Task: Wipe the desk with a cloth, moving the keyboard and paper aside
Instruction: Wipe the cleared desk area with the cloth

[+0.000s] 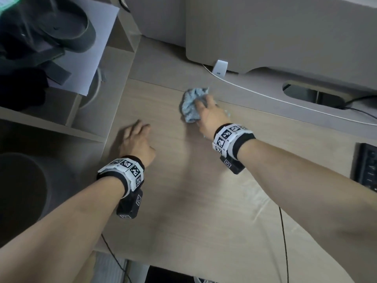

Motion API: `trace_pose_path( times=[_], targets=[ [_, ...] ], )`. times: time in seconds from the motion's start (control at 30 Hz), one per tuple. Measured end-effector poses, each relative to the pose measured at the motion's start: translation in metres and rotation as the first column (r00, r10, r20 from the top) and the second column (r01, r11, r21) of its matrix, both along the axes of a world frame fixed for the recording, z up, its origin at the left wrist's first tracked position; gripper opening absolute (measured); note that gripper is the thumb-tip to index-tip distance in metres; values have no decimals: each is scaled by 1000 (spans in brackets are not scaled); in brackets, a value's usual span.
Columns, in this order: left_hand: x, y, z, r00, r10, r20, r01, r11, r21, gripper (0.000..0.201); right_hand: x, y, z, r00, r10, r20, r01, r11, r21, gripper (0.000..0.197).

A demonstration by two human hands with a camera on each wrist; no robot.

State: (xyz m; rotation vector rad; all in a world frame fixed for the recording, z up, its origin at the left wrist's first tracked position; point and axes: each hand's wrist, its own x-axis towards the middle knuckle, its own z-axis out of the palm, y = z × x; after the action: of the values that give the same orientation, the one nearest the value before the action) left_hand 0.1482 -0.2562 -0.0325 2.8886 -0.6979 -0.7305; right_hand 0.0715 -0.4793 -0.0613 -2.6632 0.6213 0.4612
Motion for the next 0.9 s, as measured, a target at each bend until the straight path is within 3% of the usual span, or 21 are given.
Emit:
trace_pose_path(
  times=[0.1,0.27,0.43,0.53,0.63,0.77,0.83,0.9],
  targets=[
    [3,0,0,1000,-10,-11,10,1000,16,73,-25,-6,-1,1000,0,20,0,1000,9,68],
    [6,2,0,999,-36,-33,38,998,50,73,-88,-35,2,975,-223,-22,223,975,-8,68],
    [4,-5,1,998,-58,-20,59,998,37,68,-162,-55,13,803,-586,-113,582,810,-64,61],
    [-7,-11,6,995,-103,19,103,993,-48,65,-178,-44,18,717,-685,-126,673,728,-127,54],
    [-19,-12,11,994,-113,9,113,992,-60,64,-156,-1,24,778,-600,-185,591,799,-106,60],
    [-27,-9,13,990,-141,-7,141,990,-26,57,-124,100,19,939,-213,-271,234,971,48,92],
    [-28,-10,14,989,-146,-10,146,989,-29,55,-131,127,20,960,-101,-262,139,981,132,89],
    [-29,-12,15,989,-148,-17,147,988,-42,53,-155,124,24,962,-138,-235,177,973,152,75]
  ],
)
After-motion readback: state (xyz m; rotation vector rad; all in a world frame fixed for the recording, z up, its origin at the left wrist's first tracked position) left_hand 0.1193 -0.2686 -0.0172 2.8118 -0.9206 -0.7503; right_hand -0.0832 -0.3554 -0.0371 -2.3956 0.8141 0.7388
